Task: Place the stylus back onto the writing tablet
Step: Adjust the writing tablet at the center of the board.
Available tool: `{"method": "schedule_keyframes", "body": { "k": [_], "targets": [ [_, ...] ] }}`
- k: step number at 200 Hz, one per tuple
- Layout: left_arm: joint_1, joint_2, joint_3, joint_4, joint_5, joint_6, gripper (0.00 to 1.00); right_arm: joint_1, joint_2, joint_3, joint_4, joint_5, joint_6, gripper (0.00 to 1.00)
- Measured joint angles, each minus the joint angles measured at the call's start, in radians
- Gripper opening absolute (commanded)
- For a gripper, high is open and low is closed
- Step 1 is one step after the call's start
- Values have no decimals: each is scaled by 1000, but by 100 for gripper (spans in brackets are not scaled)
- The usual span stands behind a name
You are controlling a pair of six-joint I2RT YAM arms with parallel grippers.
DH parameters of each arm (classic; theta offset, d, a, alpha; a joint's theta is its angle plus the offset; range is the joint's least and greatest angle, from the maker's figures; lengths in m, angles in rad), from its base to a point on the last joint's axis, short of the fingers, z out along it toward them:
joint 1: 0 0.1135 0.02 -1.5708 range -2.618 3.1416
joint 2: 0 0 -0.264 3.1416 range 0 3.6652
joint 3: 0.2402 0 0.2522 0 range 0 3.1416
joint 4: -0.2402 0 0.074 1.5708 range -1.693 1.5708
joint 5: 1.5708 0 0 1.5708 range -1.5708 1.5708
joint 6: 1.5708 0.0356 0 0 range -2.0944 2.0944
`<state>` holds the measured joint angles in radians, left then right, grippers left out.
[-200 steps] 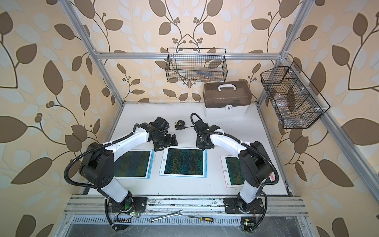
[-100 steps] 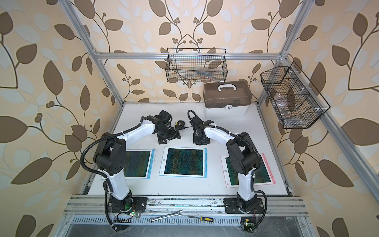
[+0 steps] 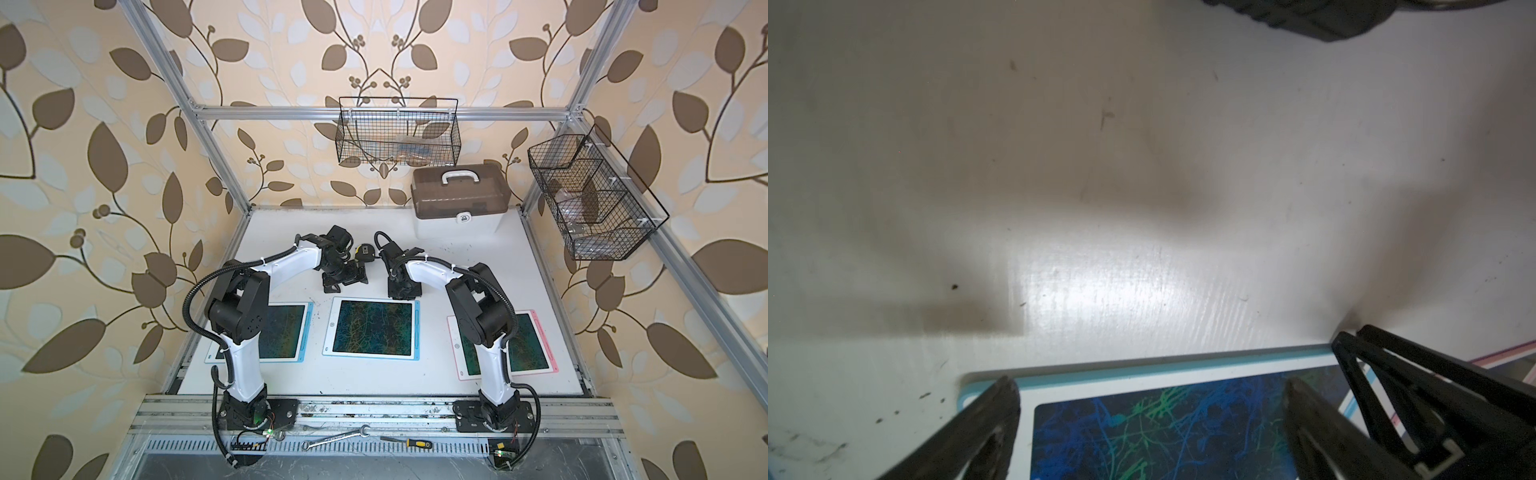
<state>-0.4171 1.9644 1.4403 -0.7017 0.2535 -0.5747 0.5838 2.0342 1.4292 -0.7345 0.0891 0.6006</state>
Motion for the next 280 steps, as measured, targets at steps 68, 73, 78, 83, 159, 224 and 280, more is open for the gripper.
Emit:
{"method": "schedule_keyframes", "body": {
  "k": [68, 73, 78, 83, 159, 224, 280],
  "targets": [
    [0, 7, -50, 34, 0, 0, 99, 10, 2, 0, 10, -3, 0, 25],
    [0, 7, -55, 37, 0, 0, 99, 11, 2, 0, 10, -3, 0, 25],
    [0, 7, -61, 40, 0, 1, 99, 12, 2, 0, 11, -4, 0, 25],
    [0, 6, -63, 43, 1, 1, 99, 13, 2, 0, 11, -4, 0, 25],
    [0, -32, -124, 100, 2, -1, 99, 29, -4, -16, 37, -3, 1, 25],
    [0, -95, -213, 127, 2, -9, 99, 47, -43, -79, 91, -3, 8, 25],
    [0, -110, -232, 129, 1, -17, 99, 61, -60, -103, 98, -3, 20, 25]
  ]
}}
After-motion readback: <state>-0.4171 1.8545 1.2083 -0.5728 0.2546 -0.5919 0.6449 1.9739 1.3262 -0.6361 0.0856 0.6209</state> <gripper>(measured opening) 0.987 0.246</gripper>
